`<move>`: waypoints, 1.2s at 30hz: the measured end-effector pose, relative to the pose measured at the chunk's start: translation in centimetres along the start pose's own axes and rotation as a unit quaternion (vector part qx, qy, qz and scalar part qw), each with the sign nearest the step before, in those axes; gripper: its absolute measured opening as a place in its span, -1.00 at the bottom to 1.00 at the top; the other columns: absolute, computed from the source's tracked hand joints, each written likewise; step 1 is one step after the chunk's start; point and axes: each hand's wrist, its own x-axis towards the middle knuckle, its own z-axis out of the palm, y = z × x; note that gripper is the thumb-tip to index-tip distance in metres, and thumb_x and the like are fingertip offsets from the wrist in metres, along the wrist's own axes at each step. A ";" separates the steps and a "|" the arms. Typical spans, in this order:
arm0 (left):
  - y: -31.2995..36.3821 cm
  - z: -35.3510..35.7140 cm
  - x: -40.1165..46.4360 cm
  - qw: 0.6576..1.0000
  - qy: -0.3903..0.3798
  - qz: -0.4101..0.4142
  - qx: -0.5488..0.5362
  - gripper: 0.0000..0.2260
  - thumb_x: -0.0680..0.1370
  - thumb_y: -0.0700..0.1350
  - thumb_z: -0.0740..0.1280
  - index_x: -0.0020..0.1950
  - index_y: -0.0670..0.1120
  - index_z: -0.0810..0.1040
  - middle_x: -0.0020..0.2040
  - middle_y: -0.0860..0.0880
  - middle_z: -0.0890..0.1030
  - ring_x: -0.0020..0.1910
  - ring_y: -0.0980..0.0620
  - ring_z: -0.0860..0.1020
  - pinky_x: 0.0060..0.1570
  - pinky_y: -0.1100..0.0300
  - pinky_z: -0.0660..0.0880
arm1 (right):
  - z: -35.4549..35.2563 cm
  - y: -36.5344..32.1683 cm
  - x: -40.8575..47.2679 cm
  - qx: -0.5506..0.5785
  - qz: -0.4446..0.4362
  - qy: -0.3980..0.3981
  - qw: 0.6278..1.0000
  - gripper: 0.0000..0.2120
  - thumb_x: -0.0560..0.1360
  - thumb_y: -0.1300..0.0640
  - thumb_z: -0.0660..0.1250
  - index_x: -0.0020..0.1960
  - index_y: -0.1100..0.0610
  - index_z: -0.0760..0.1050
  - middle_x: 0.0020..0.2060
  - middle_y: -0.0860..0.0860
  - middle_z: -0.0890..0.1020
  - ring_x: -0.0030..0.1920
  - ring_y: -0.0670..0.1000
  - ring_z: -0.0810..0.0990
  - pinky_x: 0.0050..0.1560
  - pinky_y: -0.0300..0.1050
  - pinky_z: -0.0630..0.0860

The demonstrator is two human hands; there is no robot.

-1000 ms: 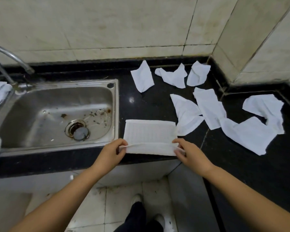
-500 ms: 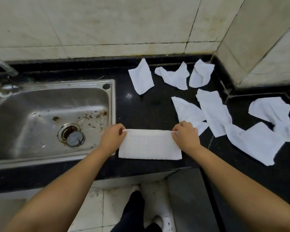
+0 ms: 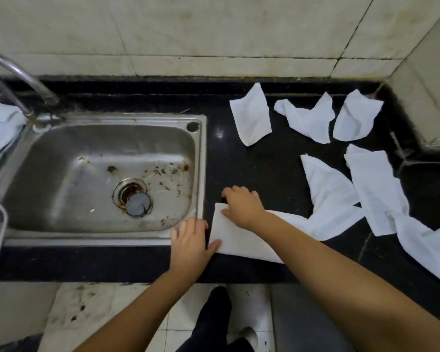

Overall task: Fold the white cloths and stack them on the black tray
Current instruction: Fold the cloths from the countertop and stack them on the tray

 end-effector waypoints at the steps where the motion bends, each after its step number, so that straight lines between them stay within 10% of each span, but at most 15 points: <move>1: 0.0 0.2 -0.2 1.000 0.006 0.001 0.011 -0.61 0.32 0.15 0.48 -0.01 -0.05 0.52 -0.10 -0.03 0.52 -0.09 -0.06 0.53 -0.12 0.07 0.41 | 0.1 -0.4 0.5 -0.006 0.002 -0.011 1.000 -0.66 0.54 0.07 0.26 0.29 0.11 0.38 0.21 0.10 0.50 0.25 0.13 0.45 0.30 0.12 0.32; 7: 0.6 -1.0 0.6 0.998 -0.056 -0.029 0.002 -0.53 0.50 0.18 0.26 0.34 0.00 0.37 0.30 -0.01 0.33 0.29 -0.03 0.30 0.21 0.11 0.24 | -2.4 0.3 -0.9 0.152 -0.022 -0.084 0.985 -0.83 0.52 0.10 0.27 0.10 0.08 0.49 -0.03 0.00 0.55 0.02 0.02 0.54 0.00 -0.13 0.49; 12: 3.3 -7.2 5.4 0.962 -0.099 0.020 -0.254 -0.79 0.53 -0.06 0.32 -0.23 -0.16 0.49 -0.25 -0.03 0.49 -0.24 0.02 0.44 -0.19 0.14 0.32 | -9.4 3.2 -5.4 0.270 -0.047 0.067 0.959 -0.95 0.50 0.16 0.31 -0.06 0.13 0.50 -0.17 0.03 0.58 -0.13 0.01 0.54 -0.11 -0.08 0.46; 20: 9.7 -18.1 6.0 0.956 0.041 0.168 -0.239 -0.86 0.54 -0.10 0.31 -0.11 -0.15 0.59 -0.22 -0.05 0.58 -0.23 0.03 0.50 -0.23 0.15 0.41 | -15.5 5.2 -13.3 0.387 -0.054 0.256 0.884 -0.97 0.52 0.18 0.30 -0.05 0.09 0.50 -0.18 0.00 0.56 -0.16 -0.07 0.52 -0.14 -0.28 0.47; 32: 3.1 -4.5 -4.8 0.942 -0.239 0.160 -0.172 -0.88 0.54 -0.06 0.34 0.00 -0.02 0.64 -0.07 0.09 0.66 -0.10 0.19 0.59 -0.03 0.19 0.55 | 3.2 7.0 -19.4 0.304 -0.011 -0.018 0.952 -0.92 0.47 0.20 0.36 -0.08 0.04 0.55 -0.14 -0.03 0.63 -0.13 -0.10 0.58 -0.11 -0.35 0.44; 36: 3.0 -5.1 -1.5 0.945 -0.215 0.106 -0.221 -0.96 0.52 -0.09 0.36 -0.08 0.01 0.61 -0.17 0.11 0.62 -0.16 0.19 0.56 -0.12 0.30 0.47 | 1.4 7.4 -16.7 0.305 0.005 0.029 0.952 -0.92 0.48 0.13 0.38 -0.04 0.10 0.57 -0.19 -0.08 0.59 -0.19 -0.15 0.52 -0.14 -0.41 0.41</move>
